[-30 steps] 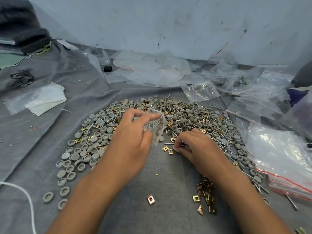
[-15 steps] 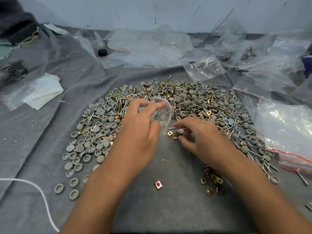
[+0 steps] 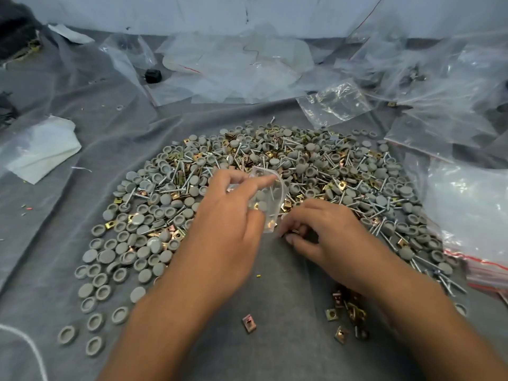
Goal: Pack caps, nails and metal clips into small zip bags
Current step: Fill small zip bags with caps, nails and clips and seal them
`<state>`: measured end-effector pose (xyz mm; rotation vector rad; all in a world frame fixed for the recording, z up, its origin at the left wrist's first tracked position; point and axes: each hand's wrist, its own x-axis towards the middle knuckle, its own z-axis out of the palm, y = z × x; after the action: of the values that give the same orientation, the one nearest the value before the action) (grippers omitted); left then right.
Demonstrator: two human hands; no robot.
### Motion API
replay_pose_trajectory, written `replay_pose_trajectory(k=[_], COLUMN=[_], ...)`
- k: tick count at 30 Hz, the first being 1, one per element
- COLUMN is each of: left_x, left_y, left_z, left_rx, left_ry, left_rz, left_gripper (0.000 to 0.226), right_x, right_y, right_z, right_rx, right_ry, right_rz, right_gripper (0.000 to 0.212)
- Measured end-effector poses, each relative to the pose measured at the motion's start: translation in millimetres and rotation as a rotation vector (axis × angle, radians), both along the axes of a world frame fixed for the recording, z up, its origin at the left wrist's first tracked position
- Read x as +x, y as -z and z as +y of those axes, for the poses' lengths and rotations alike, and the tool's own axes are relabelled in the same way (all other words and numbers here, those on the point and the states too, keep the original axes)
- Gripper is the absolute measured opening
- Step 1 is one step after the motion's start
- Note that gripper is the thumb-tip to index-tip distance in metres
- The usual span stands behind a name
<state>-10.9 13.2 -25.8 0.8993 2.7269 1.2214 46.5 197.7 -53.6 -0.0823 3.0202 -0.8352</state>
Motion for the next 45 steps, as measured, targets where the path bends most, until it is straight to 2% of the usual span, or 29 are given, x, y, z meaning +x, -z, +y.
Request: replay_pose_trajectory(k=[1,4,6,8,10,12,15,18,20,22,24,27,29,31,34,39,45], left_x=[0,0,1,2,3,3,2,3,2,1,2,6,8,9,10,14,18], left_y=[1,2,2,1,1,1,2,1,1,2,3,3,3,4,4,3,3], left_z=[0,2,4,6,7,6,4,4,2,0,0,4,5,5,6,10,12], left_rx=[-0.005,0.001,-0.007,-0.019,-0.014,-0.003,-0.004,0.002,0.006,0.001,-0.003,-0.005,-0.015,-0.022,-0.015,-0.032,-0.068], left_ry=[0.007,0.012,0.021,0.05,0.071,0.066,0.052,0.05,0.045,0.044,0.05,0.08,0.082,0.077,0.08,0.08,0.097], left_rz=[0.0,-0.001,0.002,0.004,0.004,0.007,0.011,0.001,-0.005,0.012,0.021,0.028,0.035,0.043,0.034,0.018,0.004], left_gripper=[0.05,0.048,0.048,0.046,0.042,0.041,0.043,0.045,0.049,0.05,0.05,0.052,0.053,0.053,0.053,0.054,0.055], right_x=[2,9,10,8,6,6,5,3,11,29,51,75,78,76,78,83,80], right_y=[-3,-22,-34,-37,-34,-30,-28,-35,-48,-62,-66,-53,-44,-43,-41,-35,-32], right_z=[3,5,-2,-11,-16,-16,-19,-18,1,34,66,81,77,74,72,56,51], right_rx=[-0.035,-0.292,-0.381,-0.288,-0.179,-0.16,-0.179,-0.228,-0.321,-0.299,-0.121,0.086,0.13,0.126,0.192,0.496,0.52], right_ry=[0.029,0.111,0.077,-0.007,-0.043,-0.001,0.067,0.055,0.167,0.335,0.458,0.497,0.482,0.508,0.507,0.474,0.52], right_rz=[0.06,0.428,0.605,0.665,0.627,0.624,0.738,0.659,0.654,0.563,0.247,-0.303,-0.446,-0.464,-0.448,-0.367,-0.366], right_gripper=[0.015,0.014,0.015,0.015,0.02,0.023,0.018,0.019,0.016,0.01,0.011,0.018,0.026,0.03,0.024,0.018,0.017])
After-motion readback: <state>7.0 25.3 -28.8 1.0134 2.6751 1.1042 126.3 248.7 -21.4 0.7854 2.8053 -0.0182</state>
